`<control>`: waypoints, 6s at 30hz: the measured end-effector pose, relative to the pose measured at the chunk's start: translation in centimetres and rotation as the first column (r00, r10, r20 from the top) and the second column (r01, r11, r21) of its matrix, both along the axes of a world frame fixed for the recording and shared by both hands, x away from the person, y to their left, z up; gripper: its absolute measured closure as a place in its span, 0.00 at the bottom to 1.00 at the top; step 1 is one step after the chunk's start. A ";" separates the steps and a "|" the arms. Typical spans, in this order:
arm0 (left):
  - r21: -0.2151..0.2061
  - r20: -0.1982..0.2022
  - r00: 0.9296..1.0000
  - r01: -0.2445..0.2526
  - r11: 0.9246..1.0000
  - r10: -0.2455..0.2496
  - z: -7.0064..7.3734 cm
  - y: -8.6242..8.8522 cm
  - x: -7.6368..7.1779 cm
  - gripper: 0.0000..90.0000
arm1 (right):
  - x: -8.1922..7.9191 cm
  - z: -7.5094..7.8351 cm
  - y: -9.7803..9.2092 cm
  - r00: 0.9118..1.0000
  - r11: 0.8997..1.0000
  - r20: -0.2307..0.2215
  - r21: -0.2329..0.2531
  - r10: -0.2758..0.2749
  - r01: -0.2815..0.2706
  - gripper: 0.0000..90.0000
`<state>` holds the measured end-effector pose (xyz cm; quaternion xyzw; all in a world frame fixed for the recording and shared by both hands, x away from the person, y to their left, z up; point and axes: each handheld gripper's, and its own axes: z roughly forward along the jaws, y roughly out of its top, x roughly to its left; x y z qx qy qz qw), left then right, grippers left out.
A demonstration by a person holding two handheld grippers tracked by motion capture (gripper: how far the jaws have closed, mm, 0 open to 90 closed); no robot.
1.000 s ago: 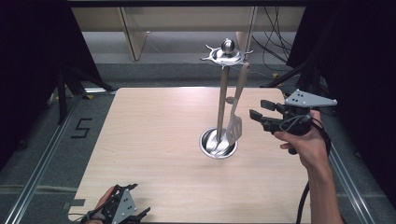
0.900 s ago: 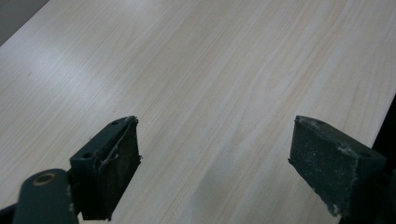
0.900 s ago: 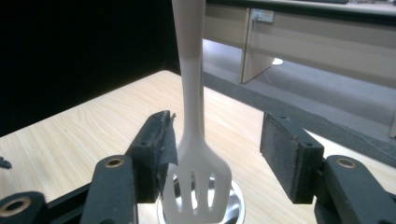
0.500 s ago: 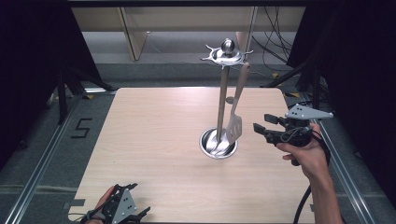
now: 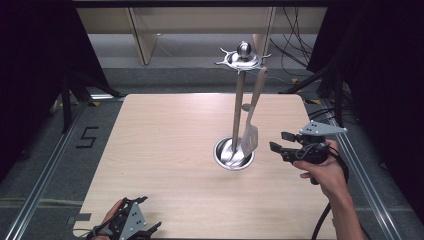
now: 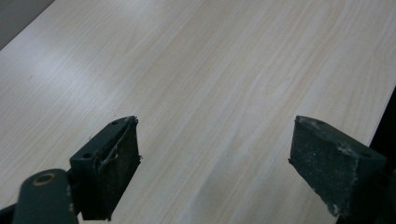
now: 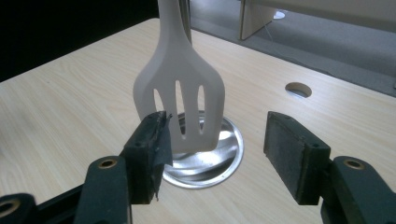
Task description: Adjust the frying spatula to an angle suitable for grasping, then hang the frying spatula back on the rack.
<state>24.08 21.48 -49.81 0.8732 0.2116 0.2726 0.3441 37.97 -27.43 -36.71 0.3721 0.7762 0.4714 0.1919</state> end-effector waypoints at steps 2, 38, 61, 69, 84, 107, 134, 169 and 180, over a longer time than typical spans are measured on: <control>0.001 -0.001 1.000 0.002 1.000 -0.002 0.0 0.0 0.0 0.17 | 0.2 -0.3 0.1 1.000 1.000 0.017 -0.005 -0.002 0.002 0.45; 0.004 -0.003 1.000 0.005 1.000 -0.005 0.0 -0.2 0.0 0.17 | -0.3 -4.7 0.3 0.996 0.997 -0.085 -0.070 0.005 -0.011 0.41; 0.028 0.000 1.000 0.027 0.999 -0.027 0.2 -0.1 -0.3 0.17 | -1.5 -6.5 0.6 0.987 0.997 -0.162 -0.071 -0.003 -0.009 0.40; 0.008 0.016 1.000 0.014 1.000 -0.014 0.1 -0.1 -0.3 0.17 | -1.8 -6.9 0.6 0.987 0.996 -0.158 -0.088 0.005 -0.019 0.39; 0.024 0.013 1.000 0.019 1.000 -0.019 0.2 -0.1 -0.3 0.17 | -2.2 -7.5 0.2 0.986 0.995 -0.165 -0.096 0.011 -0.028 0.39; 0.026 0.017 1.000 0.010 1.000 -0.010 0.3 -0.1 -0.3 0.17 | -3.4 -9.0 0.4 0.987 0.995 -0.162 -0.091 0.011 -0.026 0.36; 0.016 0.018 1.000 0.016 1.000 -0.016 0.2 -0.2 -0.3 0.17 | -5.7 -10.9 0.3 0.982 0.993 -0.190 -0.116 -0.002 -0.021 0.35; 0.011 0.008 1.000 0.016 1.000 -0.016 0.1 -0.1 -0.3 0.17 | -8.4 -12.4 -0.5 0.981 0.991 -0.195 -0.128 0.015 -0.041 0.35; 0.005 0.006 1.000 0.011 1.000 -0.011 0.1 -0.1 -0.3 0.17 | -9.4 -12.5 -0.8 0.979 0.995 -0.206 -0.099 -0.005 -0.015 0.34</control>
